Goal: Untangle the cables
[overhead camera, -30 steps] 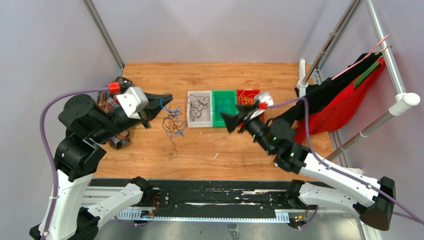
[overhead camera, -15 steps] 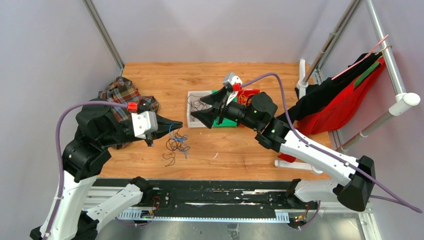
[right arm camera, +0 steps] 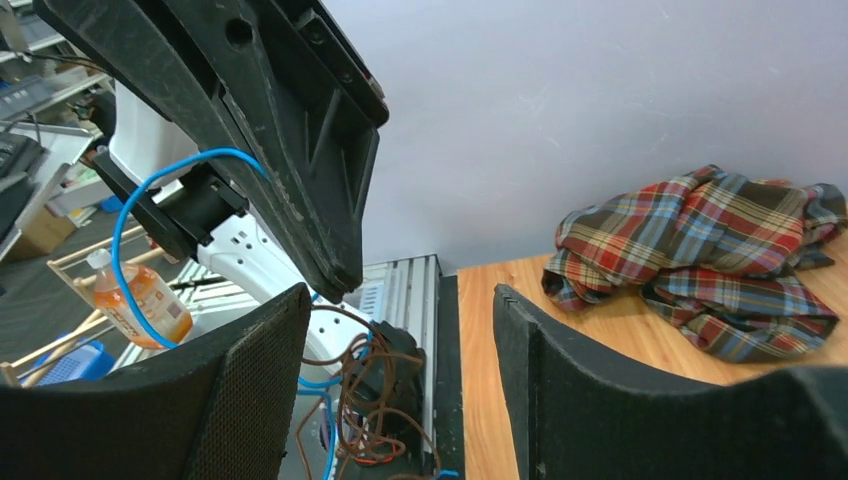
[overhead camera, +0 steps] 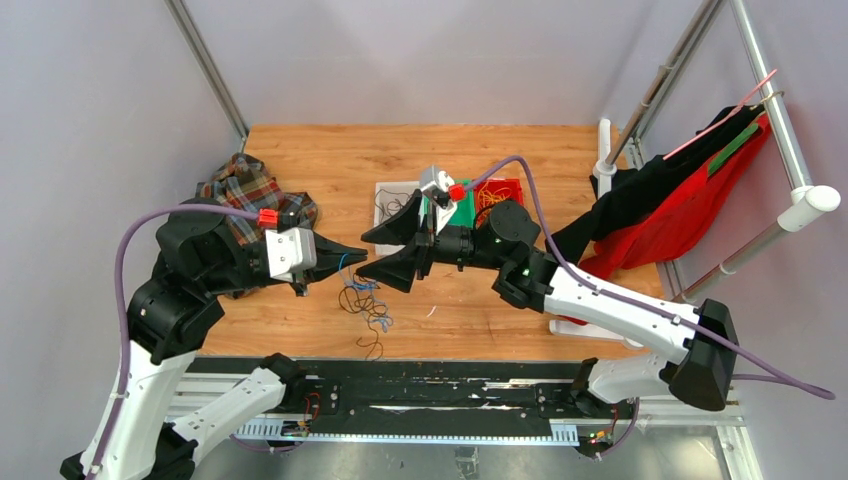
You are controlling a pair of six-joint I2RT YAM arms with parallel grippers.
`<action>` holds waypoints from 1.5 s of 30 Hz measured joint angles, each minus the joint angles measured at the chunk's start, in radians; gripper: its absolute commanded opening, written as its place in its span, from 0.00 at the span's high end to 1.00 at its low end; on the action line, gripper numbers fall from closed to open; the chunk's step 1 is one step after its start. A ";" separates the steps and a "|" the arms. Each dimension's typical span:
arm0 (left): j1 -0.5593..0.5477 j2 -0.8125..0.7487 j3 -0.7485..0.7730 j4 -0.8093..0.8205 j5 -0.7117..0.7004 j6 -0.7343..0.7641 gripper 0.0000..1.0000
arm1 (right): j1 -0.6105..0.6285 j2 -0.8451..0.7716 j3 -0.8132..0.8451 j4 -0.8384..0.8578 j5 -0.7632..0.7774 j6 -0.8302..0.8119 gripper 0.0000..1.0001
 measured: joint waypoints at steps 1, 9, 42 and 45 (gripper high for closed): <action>0.000 0.000 0.000 0.000 0.002 0.000 0.99 | 0.002 0.004 0.000 0.015 -0.005 0.011 0.34; 0.000 -0.001 0.000 0.000 0.003 0.000 0.99 | 0.025 0.095 0.004 0.100 -0.014 0.089 0.40; 0.000 -0.005 0.081 0.093 -0.057 -0.150 0.99 | 0.044 0.230 -0.333 0.131 0.535 -0.037 0.44; 0.000 0.014 0.077 0.098 -0.134 -0.136 1.00 | 0.044 0.119 -0.360 0.026 0.667 -0.068 0.41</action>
